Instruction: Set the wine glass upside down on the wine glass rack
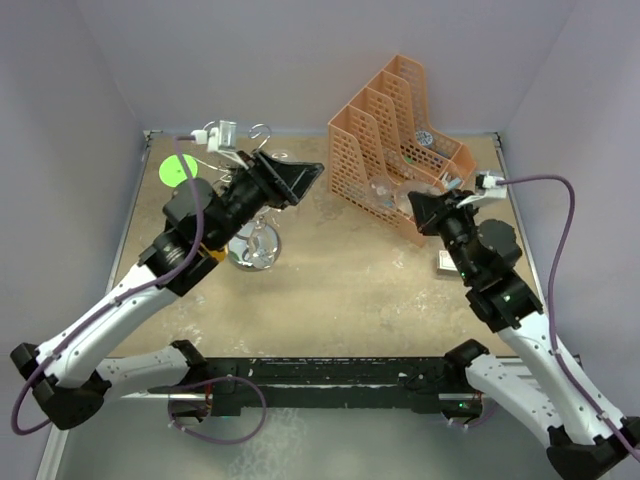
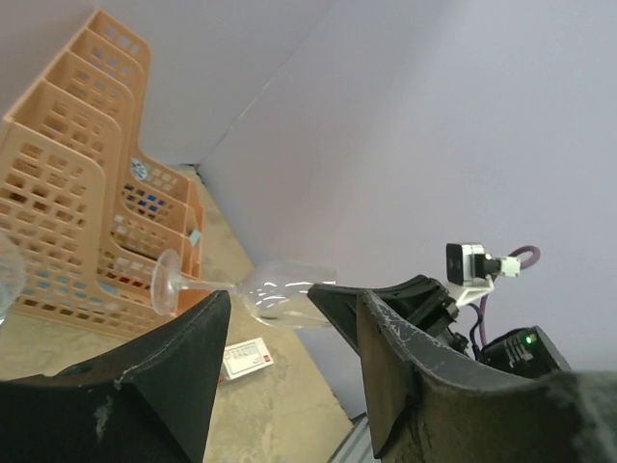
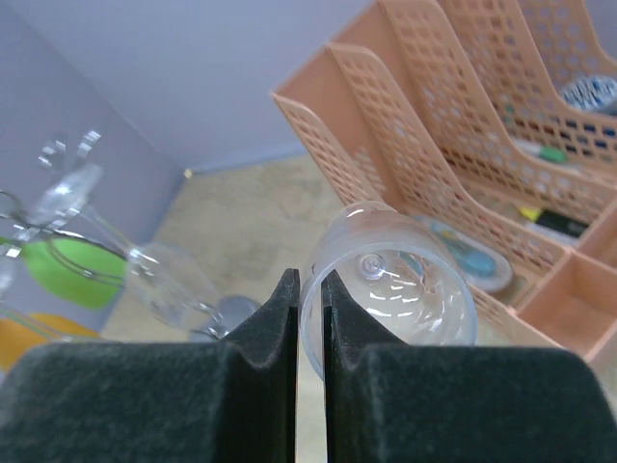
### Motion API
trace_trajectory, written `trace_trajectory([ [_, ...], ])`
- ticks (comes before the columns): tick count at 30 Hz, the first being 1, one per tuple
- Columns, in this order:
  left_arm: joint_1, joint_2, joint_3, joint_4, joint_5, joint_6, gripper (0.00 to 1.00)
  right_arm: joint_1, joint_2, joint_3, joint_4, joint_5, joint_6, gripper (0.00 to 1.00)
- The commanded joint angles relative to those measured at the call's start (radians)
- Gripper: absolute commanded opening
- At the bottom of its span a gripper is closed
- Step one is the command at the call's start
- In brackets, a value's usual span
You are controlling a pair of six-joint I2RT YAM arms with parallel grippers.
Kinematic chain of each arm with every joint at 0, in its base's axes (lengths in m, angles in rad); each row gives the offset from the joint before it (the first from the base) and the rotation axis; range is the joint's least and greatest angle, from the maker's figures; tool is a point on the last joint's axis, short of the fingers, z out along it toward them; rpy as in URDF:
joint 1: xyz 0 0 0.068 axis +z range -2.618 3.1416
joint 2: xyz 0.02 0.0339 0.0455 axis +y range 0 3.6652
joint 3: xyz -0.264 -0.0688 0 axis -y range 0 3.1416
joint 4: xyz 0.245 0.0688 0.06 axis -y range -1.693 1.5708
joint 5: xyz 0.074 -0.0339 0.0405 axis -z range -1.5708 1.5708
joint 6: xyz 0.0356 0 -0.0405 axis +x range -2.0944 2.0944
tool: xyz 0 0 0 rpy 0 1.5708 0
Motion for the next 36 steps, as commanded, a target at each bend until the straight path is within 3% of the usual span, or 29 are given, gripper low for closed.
trace_trajectory([
  [1,-0.019,0.089,0.078,0.138,0.076,-0.108,0.51,-0.002,-0.055,0.010,0.273,-0.070,0.011,0.00],
  [5,-0.062,0.174,0.104,0.119,0.031,-0.160,0.51,-0.002,-0.108,-0.022,0.435,-0.082,0.048,0.00],
  [11,-0.080,0.246,0.089,0.217,-0.019,-0.278,0.51,-0.003,-0.156,-0.062,0.626,-0.103,0.110,0.00],
  [16,-0.079,0.305,0.089,0.375,0.016,-0.429,0.59,-0.002,-0.180,-0.098,0.732,-0.143,0.191,0.00],
  [25,-0.079,0.387,0.121,0.524,0.011,-0.557,0.61,-0.003,-0.218,-0.168,0.852,-0.206,0.289,0.00],
  [29,-0.079,0.380,0.066,0.595,-0.041,-0.619,0.56,-0.002,-0.206,-0.176,0.855,-0.231,0.320,0.00],
  [36,-0.080,0.376,0.063,0.588,-0.119,-0.664,0.37,-0.002,-0.199,-0.206,0.898,-0.279,0.357,0.00],
])
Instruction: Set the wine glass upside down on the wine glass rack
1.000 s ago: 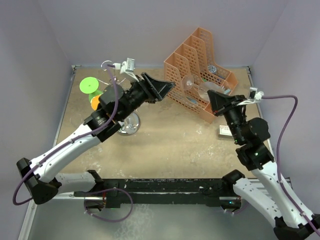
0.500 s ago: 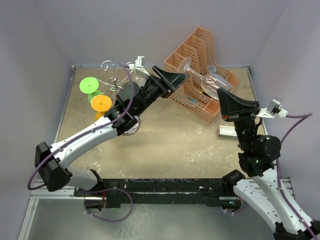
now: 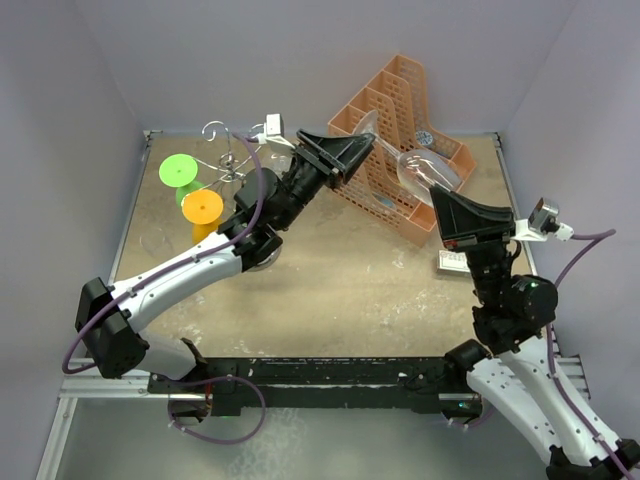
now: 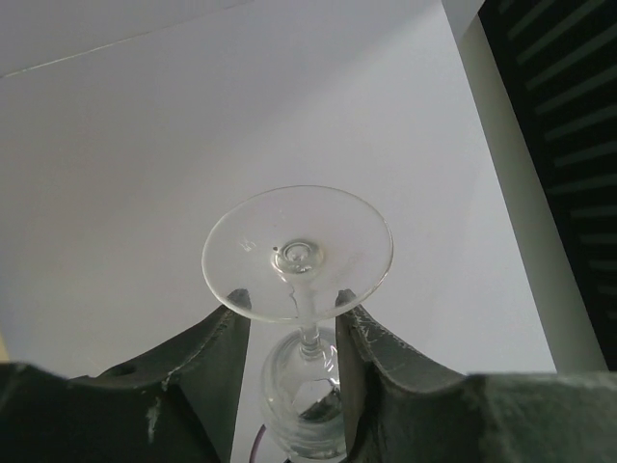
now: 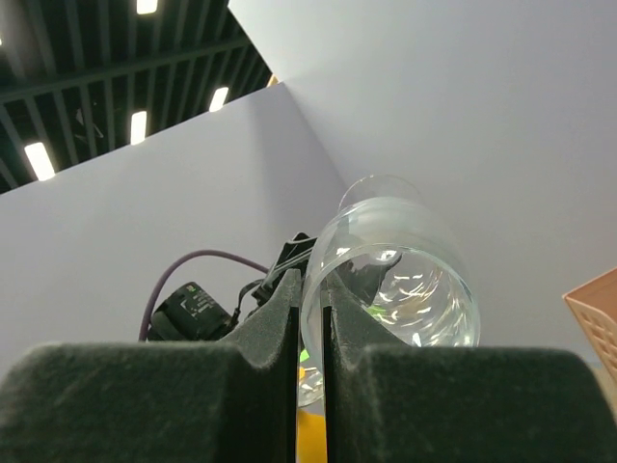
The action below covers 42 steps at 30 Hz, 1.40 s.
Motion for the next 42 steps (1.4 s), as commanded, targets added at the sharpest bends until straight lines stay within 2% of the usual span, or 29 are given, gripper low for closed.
trace_trajectory([
  [1,0.002,-0.020,0.003,0.083,-0.080,-0.061,0.35,-0.001,-0.001,-0.008,0.130,-0.073,0.045,0.00],
  [10,0.001,-0.005,0.019,0.092,-0.156,-0.058,0.32,-0.001,0.028,-0.024,0.143,-0.209,0.014,0.00],
  [12,0.002,-0.001,0.031,0.067,-0.168,-0.040,0.28,-0.001,0.036,-0.025,0.151,-0.229,0.014,0.00],
  [16,0.001,0.008,0.058,0.015,-0.189,0.003,0.27,-0.001,0.052,-0.010,0.142,-0.259,0.009,0.00],
  [26,0.001,0.042,0.095,-0.035,-0.174,0.050,0.38,-0.001,0.073,-0.003,0.174,-0.276,0.042,0.00],
  [29,0.001,0.041,0.091,-0.028,-0.175,0.051,0.26,-0.001,0.080,0.001,0.170,-0.277,0.043,0.00],
  [34,0.002,0.027,0.084,-0.019,-0.214,0.074,0.23,-0.001,0.077,-0.001,0.151,-0.300,0.047,0.00],
  [38,0.001,0.016,0.085,-0.027,-0.242,0.115,0.00,-0.001,0.060,-0.001,0.111,-0.293,0.048,0.00],
  [40,0.001,0.005,0.080,-0.026,-0.256,0.139,0.00,-0.001,0.053,0.007,0.066,-0.281,0.046,0.00],
  [41,0.001,-0.001,0.076,-0.026,-0.262,0.152,0.00,-0.001,0.050,0.016,0.034,-0.273,0.046,0.03],
  [42,0.001,-0.010,0.071,-0.025,-0.270,0.172,0.00,-0.001,0.049,0.026,-0.006,-0.267,0.040,0.11],
])
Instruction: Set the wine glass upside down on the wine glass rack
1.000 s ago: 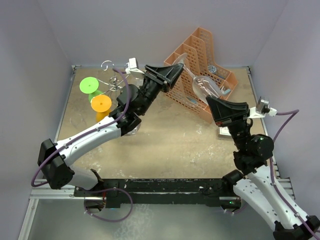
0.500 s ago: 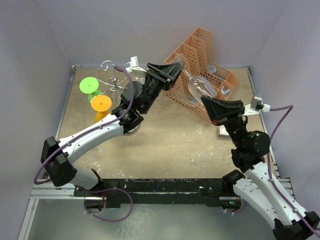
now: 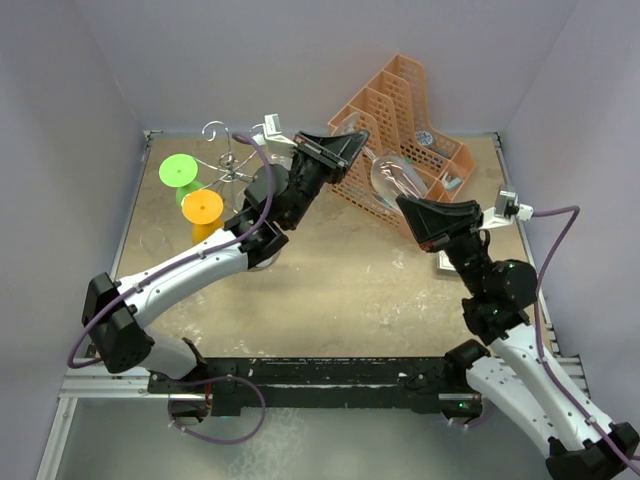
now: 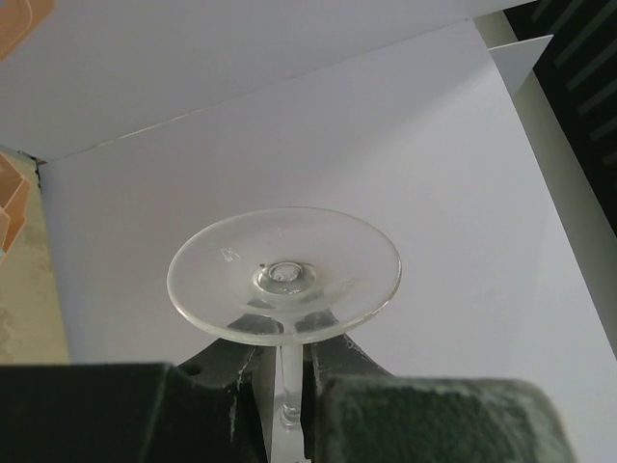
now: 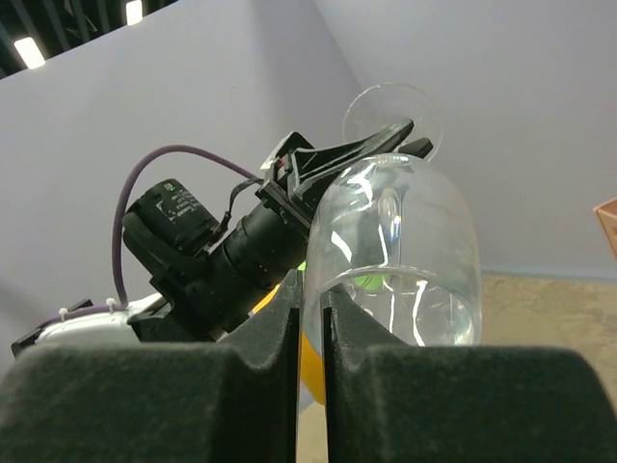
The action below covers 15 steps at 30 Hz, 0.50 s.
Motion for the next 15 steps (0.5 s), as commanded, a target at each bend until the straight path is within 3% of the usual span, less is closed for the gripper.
trace_trajectory([
  [1,0.013,-0.060,0.019,0.039,-0.088,0.114,0.00,0.007,-0.040,0.073,-0.057,-0.048,0.012,0.21],
  [4,0.013,-0.092,0.007,0.042,-0.099,0.185,0.00,0.007,-0.052,0.104,-0.203,-0.029,-0.024,0.47],
  [6,0.014,-0.118,0.004,0.042,-0.096,0.244,0.00,0.007,-0.072,0.113,-0.281,-0.022,-0.058,0.58],
  [9,0.013,-0.146,0.000,0.032,-0.080,0.341,0.00,0.007,-0.110,0.132,-0.397,-0.013,-0.133,0.64],
  [15,0.014,-0.187,0.014,-0.030,-0.022,0.510,0.00,0.007,-0.137,0.233,-0.595,0.041,-0.257,0.67],
])
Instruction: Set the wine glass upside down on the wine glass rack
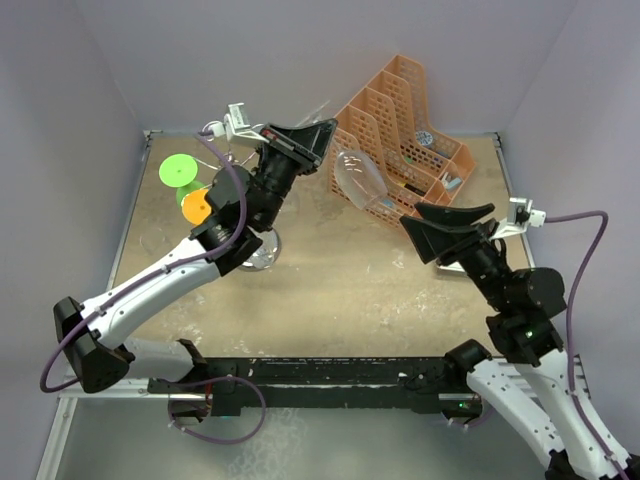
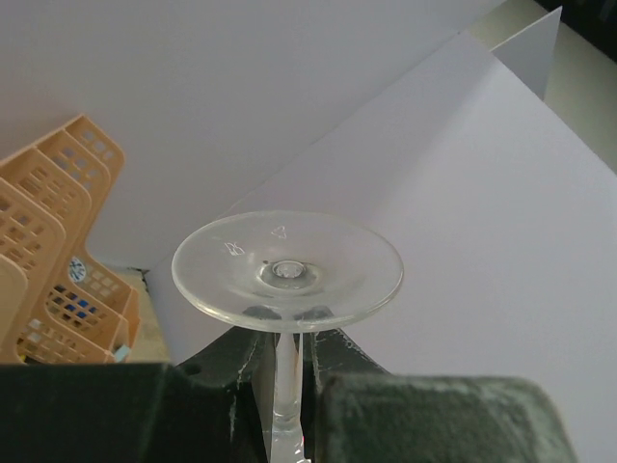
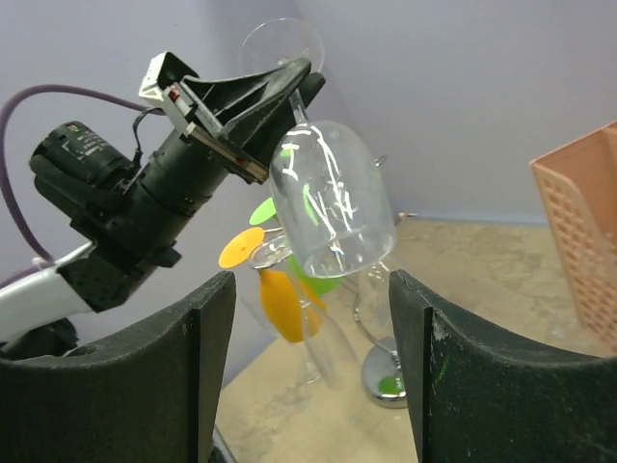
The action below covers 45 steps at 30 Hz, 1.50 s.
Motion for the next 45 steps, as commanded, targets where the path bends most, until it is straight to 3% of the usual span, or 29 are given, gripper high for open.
trace_trajectory([
  [1,0.002,-0.050,0.028,0.007,0.078,0.192,0.00,0.003,0.005,0.122,-0.136,0.036,-0.157,0.67],
  [6,0.001,-0.055,0.078,-0.073,0.287,0.369,0.00,0.003,0.122,0.284,-0.198,-0.015,-0.314,0.72],
  [8,0.001,-0.073,0.071,-0.075,0.397,0.429,0.00,0.003,0.180,0.320,-0.194,-0.103,-0.340,0.74],
  [12,0.001,-0.128,-0.002,-0.004,0.480,0.483,0.00,0.003,0.291,0.382,-0.205,-0.259,-0.384,0.73],
  [17,0.001,-0.135,-0.019,0.009,0.575,0.514,0.00,0.003,0.380,0.383,-0.122,-0.423,-0.359,0.71],
  [22,0.001,-0.116,-0.022,0.074,0.701,0.490,0.00,0.003,0.421,0.361,-0.003,-0.473,-0.273,0.69],
  [40,0.001,-0.072,-0.034,0.156,0.830,0.408,0.00,0.003,0.488,0.323,0.200,-0.523,-0.160,0.53],
  [45,-0.003,-0.069,-0.037,0.164,0.829,0.398,0.00,0.003,0.514,0.322,0.209,-0.538,-0.156,0.39],
])
